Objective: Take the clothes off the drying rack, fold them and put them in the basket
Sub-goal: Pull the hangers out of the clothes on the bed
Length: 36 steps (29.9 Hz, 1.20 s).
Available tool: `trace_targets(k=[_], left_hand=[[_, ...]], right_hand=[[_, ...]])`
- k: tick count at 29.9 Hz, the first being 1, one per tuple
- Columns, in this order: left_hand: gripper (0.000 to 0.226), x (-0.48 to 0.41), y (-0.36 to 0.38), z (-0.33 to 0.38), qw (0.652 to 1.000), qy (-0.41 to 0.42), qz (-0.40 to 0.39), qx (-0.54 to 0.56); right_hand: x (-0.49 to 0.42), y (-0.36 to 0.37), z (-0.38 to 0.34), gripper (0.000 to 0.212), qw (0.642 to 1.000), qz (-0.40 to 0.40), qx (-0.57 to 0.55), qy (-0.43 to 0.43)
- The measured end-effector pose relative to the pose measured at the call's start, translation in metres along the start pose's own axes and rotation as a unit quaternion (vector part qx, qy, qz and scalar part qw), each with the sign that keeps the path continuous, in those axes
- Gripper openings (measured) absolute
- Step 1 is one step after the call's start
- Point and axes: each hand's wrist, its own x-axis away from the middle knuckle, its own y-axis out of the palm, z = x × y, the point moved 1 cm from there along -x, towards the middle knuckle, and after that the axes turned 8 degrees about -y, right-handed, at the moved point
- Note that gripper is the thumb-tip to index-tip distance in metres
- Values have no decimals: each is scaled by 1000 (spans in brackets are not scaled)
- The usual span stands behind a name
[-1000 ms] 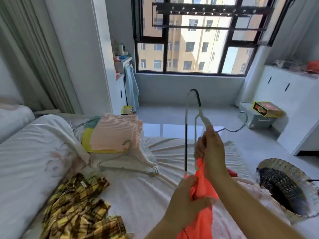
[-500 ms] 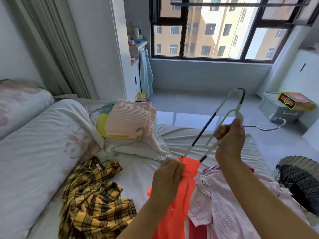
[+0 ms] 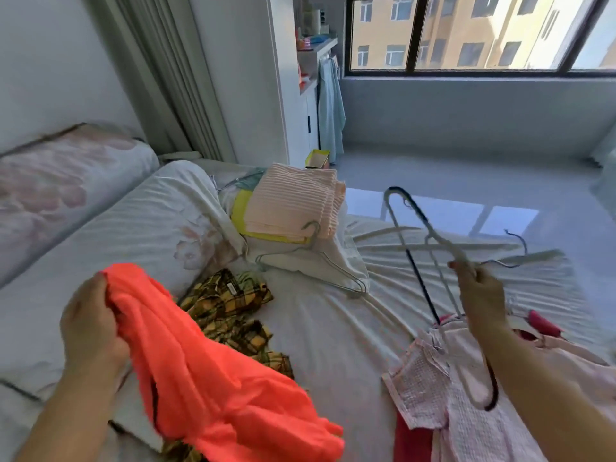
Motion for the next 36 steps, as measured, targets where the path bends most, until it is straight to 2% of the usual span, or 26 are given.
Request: trace_targets(k=[4, 8, 10, 11, 12, 14, 16, 19, 22, 25, 28, 31, 34, 36], left_hand=[[32, -66, 62, -19, 996, 18, -34, -83], [19, -143, 123, -94, 975, -41, -95, -198], [44, -176, 140, -140, 957, -108, -102, -251], [48, -187, 145, -159, 944, -130, -105, -285], [50, -193, 147, -182, 923, -146, -123, -333], [64, -198, 144, -234, 859, -150, -192, -450], [82, -192, 133, -281, 777, -152, -264, -551], [98, -193, 114, -344, 646, -160, -326, -671], [111, -210, 96, -391, 564, -197, -370, -712], [110, -225, 94, -430, 498, -194, -400, -744], [104, -224, 101, -450, 509, -165, -355, -766], [110, -222, 95, -461, 510, -160, -374, -758], [113, -228, 92, -455, 506, -171, -388, -751], [114, -230, 96, -450, 509, -173, -396, -745]], right_hand=[[-2, 78, 21, 32, 991, -106, 81, -6], [-20, 152, 44, 27, 972, -181, 147, 2], [-30, 183, 58, 29, 960, -212, 181, 10], [-35, 199, 67, 26, 954, -223, 198, 21], [-39, 212, 74, 22, 948, -231, 216, 36], [-51, 245, 94, 16, 937, -244, 246, 52], [-60, 273, 111, 17, 922, -269, 273, 60], [-78, 318, 138, 20, 904, -298, 303, 55], [-99, 368, 167, 18, 895, -332, 296, 38], [-122, 419, 193, 18, 868, -377, 324, 6], [-144, 463, 212, 28, 860, -364, 357, -34], [-158, 488, 222, 47, 850, -309, 425, -39], [-144, 480, 222, 63, 869, -271, 414, 2], [-117, 454, 228, 60, 864, -307, 399, 1]])
